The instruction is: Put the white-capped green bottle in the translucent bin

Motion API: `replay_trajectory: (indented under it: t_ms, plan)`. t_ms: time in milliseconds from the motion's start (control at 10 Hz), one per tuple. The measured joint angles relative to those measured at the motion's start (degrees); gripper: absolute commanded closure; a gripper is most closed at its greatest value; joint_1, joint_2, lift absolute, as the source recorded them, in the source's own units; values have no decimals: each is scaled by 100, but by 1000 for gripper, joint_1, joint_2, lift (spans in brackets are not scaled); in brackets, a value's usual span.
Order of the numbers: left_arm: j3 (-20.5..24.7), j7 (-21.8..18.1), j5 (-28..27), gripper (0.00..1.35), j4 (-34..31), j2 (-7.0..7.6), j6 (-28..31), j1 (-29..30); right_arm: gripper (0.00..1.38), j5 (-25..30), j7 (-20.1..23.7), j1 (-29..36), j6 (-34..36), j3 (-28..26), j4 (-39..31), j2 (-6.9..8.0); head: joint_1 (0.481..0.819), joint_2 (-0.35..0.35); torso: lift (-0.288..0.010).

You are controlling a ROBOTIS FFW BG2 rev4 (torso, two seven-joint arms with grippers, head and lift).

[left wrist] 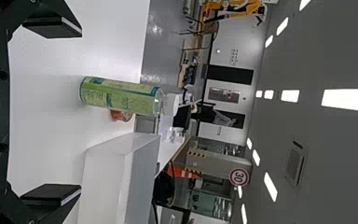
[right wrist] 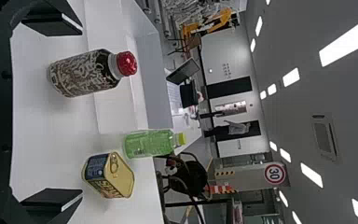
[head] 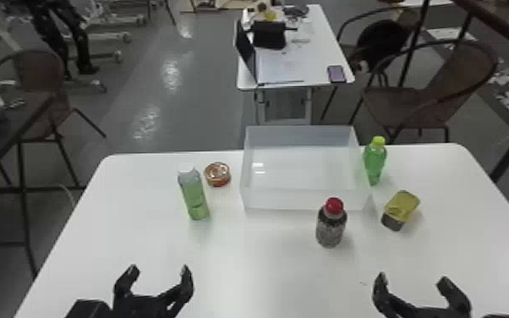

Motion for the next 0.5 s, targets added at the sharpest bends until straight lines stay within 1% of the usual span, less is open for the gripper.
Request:
replay_trajectory:
  t_ms: [500]
  plan:
    - [60,3,-126,122,0,-45,-17,53,81,4,-68,104,16,33,-57,8,695,108,-27]
